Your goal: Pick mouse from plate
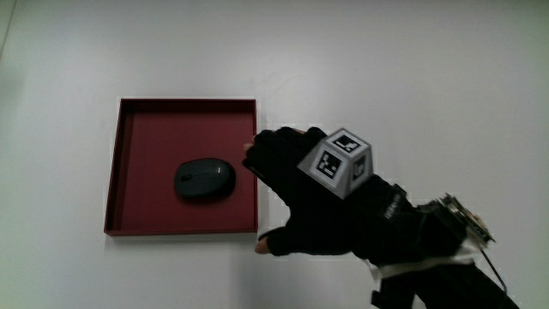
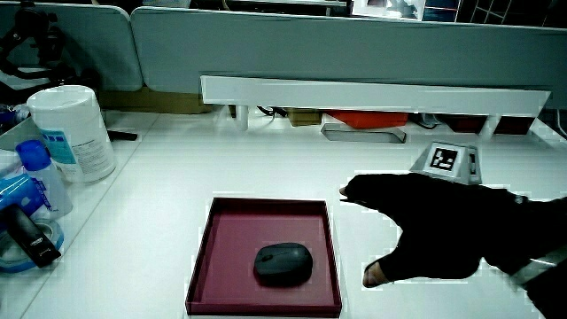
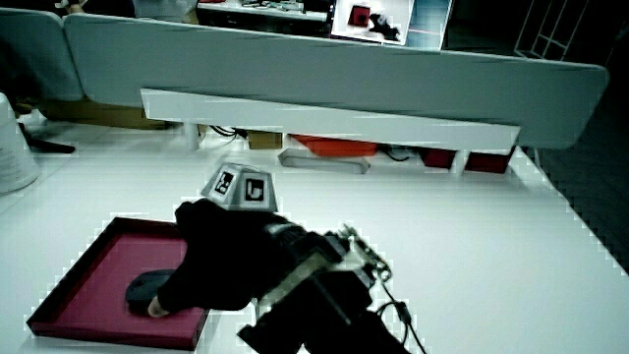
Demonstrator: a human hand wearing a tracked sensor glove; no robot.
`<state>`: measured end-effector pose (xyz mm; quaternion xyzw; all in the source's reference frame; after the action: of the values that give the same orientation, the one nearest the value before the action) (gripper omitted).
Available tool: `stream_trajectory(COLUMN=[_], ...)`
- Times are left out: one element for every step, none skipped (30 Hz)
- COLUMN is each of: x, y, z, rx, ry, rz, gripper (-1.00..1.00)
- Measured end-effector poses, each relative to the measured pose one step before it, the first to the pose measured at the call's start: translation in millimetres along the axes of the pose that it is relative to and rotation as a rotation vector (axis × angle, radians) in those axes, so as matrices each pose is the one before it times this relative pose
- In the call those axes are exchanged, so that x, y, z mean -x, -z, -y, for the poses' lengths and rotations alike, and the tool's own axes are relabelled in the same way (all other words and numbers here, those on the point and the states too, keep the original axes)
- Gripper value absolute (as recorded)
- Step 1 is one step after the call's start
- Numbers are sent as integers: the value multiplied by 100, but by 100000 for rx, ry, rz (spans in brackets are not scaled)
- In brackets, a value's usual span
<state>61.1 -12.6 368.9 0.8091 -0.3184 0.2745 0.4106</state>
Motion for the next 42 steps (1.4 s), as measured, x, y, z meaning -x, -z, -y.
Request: stream_trajectory(x=[136, -28, -638, -299, 40, 37, 191, -87, -79, 317, 71, -41, 85, 47, -145, 22, -13, -153, -22, -214, -76, -84, 39, -109, -111, -186, 29, 41, 8, 111, 5, -232, -241, -79, -14, -13, -167, -27, -71, 166, -317, 133], y=[-145, -5, 316, 179, 95, 89, -17, 154, 152, -140, 41, 136, 68, 60, 239, 137, 162, 184, 173, 358, 233, 205, 147, 247, 225, 284, 127, 170, 179, 88, 115, 325, 206, 70, 46, 173, 223, 66, 174, -68, 356, 9], z=[-500, -546, -701, -610, -516, -517, -426, -574, -575, -342, -467, -506, -426, -411, -538, -367, -428, -440, -384, -594, -461, -404, -293, -389, -408, -513, -328, -352, -344, -185, -191, -429, -430, -327, -199, -252, -374, -183, -258, 67, -544, -1], rx=[-1138, 436, -3609, -2565, 1266, 1266, -294, 369, 369, 1542, 121, 1084, 343, -428, 373, 911, 988, -294, 540, 726, 314, 490, 23, -385, 873, 879, -292, -104, 342, 794, 43, 1312, 1065, 932, -1826, 1788, 257, -478, 1079, -972, -8, 595], ry=[-1282, 552, 3587, 4553, -421, -421, -976, 1481, 1481, -1231, -1294, 2340, 34, 937, 102, 396, -293, 1438, 780, 795, 1178, 1715, -889, 526, 658, 1327, 342, 321, 580, -587, 50, -44, 1780, -451, 1010, -790, 1415, 228, -442, -985, 2175, -1308], rz=[2326, 706, 7035, 554, -430, -430, 1926, -462, -462, -45, -584, -198, 192, 910, -646, -267, 556, -340, 125, 108, 875, -32, -577, 712, 19, 31, -71, 664, 311, -540, 512, -1204, 161, -554, 717, -1342, 33, 629, -1241, -451, 908, -814], gripper=[0, 0, 0, 0, 0, 0, 0, 0, 0, 0, 0, 0, 0, 0, 0, 0, 0, 0, 0, 0, 0, 0, 0, 0, 0, 0, 0, 0, 0, 0, 0, 0, 0, 0, 0, 0, 0, 0, 0, 0, 0, 0])
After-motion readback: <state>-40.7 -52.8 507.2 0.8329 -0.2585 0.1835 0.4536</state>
